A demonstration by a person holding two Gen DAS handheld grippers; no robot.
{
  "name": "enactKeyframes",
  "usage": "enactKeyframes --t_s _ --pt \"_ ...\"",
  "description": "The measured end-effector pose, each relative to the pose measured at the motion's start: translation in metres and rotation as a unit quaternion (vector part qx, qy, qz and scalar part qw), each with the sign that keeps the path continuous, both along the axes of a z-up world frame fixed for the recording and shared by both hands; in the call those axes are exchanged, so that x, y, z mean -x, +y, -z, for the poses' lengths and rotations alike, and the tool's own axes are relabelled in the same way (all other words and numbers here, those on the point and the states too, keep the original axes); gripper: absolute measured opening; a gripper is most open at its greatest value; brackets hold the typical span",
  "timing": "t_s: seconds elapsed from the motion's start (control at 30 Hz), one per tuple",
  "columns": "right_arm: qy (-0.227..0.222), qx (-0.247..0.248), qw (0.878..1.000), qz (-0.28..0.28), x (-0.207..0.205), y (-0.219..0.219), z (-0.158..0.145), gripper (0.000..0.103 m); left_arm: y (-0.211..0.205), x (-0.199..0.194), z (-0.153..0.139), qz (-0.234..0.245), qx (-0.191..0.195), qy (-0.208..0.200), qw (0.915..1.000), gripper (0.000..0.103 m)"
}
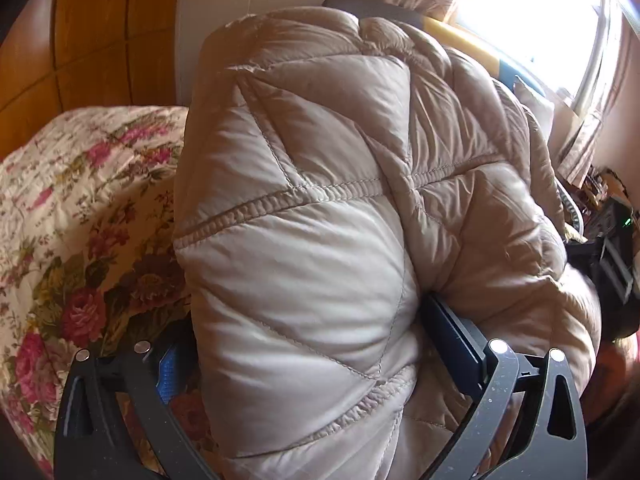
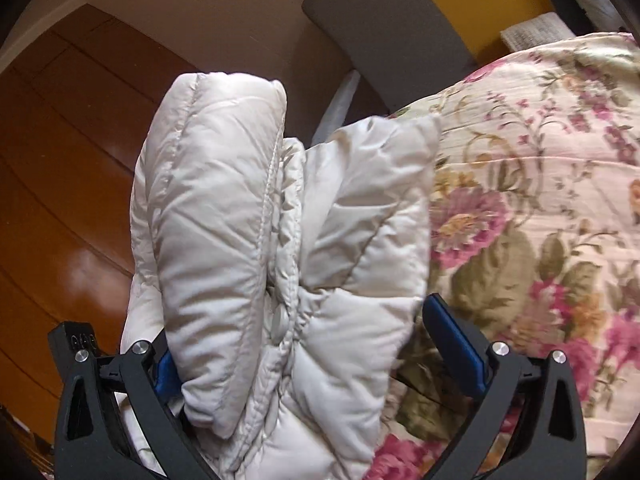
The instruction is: Fold large clothes
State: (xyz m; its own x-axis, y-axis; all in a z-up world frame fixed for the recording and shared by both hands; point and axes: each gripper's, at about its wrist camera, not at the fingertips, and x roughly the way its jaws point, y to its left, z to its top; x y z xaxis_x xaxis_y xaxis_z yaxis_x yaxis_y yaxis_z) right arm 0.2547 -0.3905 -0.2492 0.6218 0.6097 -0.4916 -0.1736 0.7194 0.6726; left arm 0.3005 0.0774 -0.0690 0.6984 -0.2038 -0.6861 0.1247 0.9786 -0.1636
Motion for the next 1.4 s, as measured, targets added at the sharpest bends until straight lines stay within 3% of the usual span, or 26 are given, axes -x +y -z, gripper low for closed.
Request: enactKeyframes --t_s 0.1,0.23,0.3,0.33,0.4,0.47,0.6,0.67,0.8,0.97,1.1,1.27,1.4 --pt "-0.002 0.078 0.995 0.062 0.028 -0.018 -0.026 0.101 -0.002 0.000 0.001 -0.005 -0.007 -0.006 0.9999 0.100" --pt "-0.125 0.216 0.960 0.127 0.070 0.021 -0.095 0.101 -0.007 0.002 -0.001 -0.016 -0.007 -0.004 0.9998 0.100" --pt "-0.165 0.241 0.948 0.130 0.062 0.066 -0.119 0.101 -0.010 0.003 -0.003 -0.018 -0.016 -0.006 0.9997 0.100" --pt "-0.176 0.240 0.947 0.117 0.058 0.079 -0.127 0.101 -0.012 0.003 -0.004 -0.018 -0.022 -0.008 0.9996 0.100" --pt "-0.178 0.239 0.952 0.074 0.037 0.100 -0.133 0.101 -0.018 0.008 -0.008 -0.020 -0.032 -0.009 0.9992 0.100" --pt "-0.170 0.276 0.945 0.046 0.002 0.130 -0.131 0.101 -0.022 0.012 -0.012 -0.022 -0.036 -0.010 0.9991 0.100" --pt "-0.084 0.339 0.936 0.037 -0.073 0.172 -0.088 0.101 -0.018 0.021 -0.016 -0.014 -0.016 -0.024 0.9995 0.100" --pt "-0.036 0.343 0.937 0.052 -0.092 0.159 -0.054 0.101 -0.016 0.027 -0.021 0.003 0.008 -0.042 0.9991 0.100" --pt "0.004 0.304 0.947 0.107 -0.113 0.138 -0.020 0.101 -0.021 0.036 -0.027 0.011 0.026 -0.053 0.9982 0.100" --pt "0.005 0.284 0.955 0.084 -0.119 0.133 -0.020 0.101 -0.017 0.037 -0.023 -0.007 0.033 -0.023 0.9991 0.100" --pt "-0.006 0.269 0.961 0.064 -0.133 0.139 -0.055 0.101 -0.010 0.049 -0.023 -0.023 0.027 -0.007 0.9993 0.100" --pt "-0.039 0.268 0.961 0.064 -0.089 0.150 -0.103 0.101 -0.012 0.072 -0.029 -0.044 -0.017 -0.019 0.9987 0.100" --pt "-0.048 0.250 0.964 0.076 -0.055 0.147 -0.125 0.101 -0.016 0.093 -0.035 -0.058 -0.053 -0.038 0.9962 0.100"
